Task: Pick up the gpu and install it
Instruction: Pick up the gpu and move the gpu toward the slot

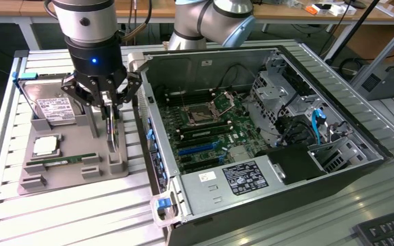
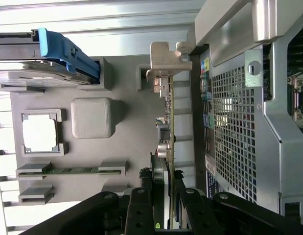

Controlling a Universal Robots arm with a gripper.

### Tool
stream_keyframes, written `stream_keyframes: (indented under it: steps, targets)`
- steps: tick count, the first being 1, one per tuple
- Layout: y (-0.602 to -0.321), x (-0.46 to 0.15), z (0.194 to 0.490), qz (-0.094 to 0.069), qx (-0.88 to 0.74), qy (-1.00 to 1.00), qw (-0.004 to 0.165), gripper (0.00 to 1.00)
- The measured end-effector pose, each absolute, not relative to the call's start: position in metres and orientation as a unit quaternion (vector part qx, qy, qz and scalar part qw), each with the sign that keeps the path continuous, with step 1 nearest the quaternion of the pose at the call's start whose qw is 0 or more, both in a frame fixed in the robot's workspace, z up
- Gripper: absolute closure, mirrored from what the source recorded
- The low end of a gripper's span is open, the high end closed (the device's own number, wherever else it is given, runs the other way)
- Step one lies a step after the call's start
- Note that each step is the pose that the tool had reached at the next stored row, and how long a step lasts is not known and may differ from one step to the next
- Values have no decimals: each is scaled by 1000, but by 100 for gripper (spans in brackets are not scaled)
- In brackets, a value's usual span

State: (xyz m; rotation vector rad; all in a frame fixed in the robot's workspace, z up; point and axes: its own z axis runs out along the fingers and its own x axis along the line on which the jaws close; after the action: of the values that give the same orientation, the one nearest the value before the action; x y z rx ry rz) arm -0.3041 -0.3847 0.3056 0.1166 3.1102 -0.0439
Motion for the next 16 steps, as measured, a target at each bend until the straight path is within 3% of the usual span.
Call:
stream_keyframes:
  steps: [16]
  targets:
    - [-386,-304,309,-14,37,999,14,73]
